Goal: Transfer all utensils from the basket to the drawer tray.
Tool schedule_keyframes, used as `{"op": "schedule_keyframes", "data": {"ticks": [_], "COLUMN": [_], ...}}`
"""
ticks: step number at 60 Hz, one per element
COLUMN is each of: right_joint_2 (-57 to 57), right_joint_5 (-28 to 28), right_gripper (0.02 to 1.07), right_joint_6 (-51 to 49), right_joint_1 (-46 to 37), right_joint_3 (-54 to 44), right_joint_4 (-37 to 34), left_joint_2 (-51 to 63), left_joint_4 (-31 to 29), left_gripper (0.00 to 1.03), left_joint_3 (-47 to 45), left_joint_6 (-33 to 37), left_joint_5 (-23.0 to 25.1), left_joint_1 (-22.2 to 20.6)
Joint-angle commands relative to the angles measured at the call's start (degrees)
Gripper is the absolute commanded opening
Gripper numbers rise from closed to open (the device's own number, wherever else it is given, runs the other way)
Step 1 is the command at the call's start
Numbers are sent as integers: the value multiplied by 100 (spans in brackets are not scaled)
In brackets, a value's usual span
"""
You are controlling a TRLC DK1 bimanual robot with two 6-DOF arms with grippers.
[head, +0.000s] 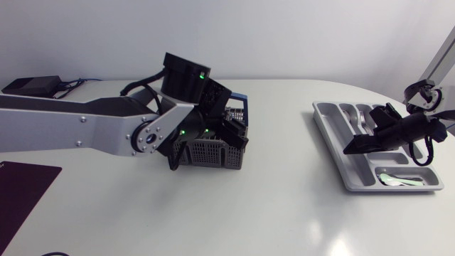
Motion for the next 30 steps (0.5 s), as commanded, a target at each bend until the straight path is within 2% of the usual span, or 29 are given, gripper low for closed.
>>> {"op": "schedule_keyframes", "data": {"ticks": [1, 12, 22, 30], "right_joint_2": [-210, -438, -570, -614], "right_joint_5": [32, 15, 15, 15], "right_gripper": [95, 95, 95, 95], "right_joint_6": [122, 122, 122, 130], "right_joint_1": [80, 185, 282, 326], "right_joint_3": [-170, -293, -355, -364], "right_joint_4": [-6, -6, 20, 20], "left_joint_2": [187, 406, 564, 652], "left_joint_4": [277, 734, 919, 1077], "left_gripper": [67, 64, 59, 40], "left_joint_3": [-232, -268, -215, -215], "left_joint_6": [229, 325, 325, 325], "left_joint_5": [-161, -442, -442, -451], "left_joint_1": [-33, -33, -60, -113]}}
